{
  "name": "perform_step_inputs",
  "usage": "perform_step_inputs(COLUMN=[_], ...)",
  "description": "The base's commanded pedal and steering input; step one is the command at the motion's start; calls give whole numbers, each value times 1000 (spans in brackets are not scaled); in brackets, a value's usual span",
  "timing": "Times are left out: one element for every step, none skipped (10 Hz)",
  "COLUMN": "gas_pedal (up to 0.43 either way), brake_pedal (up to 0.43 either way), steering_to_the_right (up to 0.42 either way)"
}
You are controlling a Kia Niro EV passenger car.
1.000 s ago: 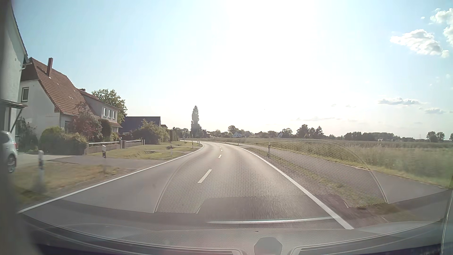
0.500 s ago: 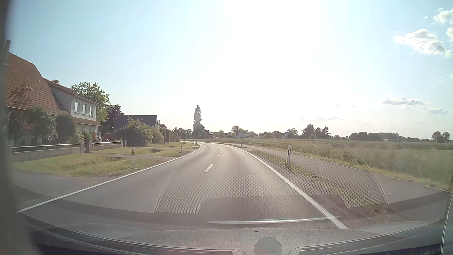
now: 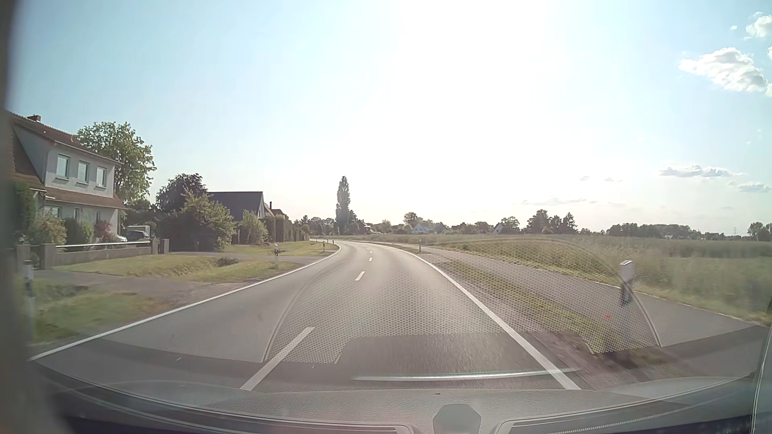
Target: Follow the waypoints while adhering to traffic rules and regulations
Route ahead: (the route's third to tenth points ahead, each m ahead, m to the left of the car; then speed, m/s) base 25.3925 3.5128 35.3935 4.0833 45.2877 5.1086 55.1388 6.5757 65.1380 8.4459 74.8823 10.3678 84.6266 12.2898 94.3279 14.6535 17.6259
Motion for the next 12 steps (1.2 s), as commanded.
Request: perform_step_inputs(gas_pedal=[189, 189, 189, 189, 220, 228, 228, 228, 228, 228, 228, 228], brake_pedal=[6, 6, 6, 6, 6, 6, 6, 6, 6, 6, 6, 6], steering_to_the_right=[-15, -16, -16, -16, -16, -16, -16, -14, -11, -9, -6, -3])
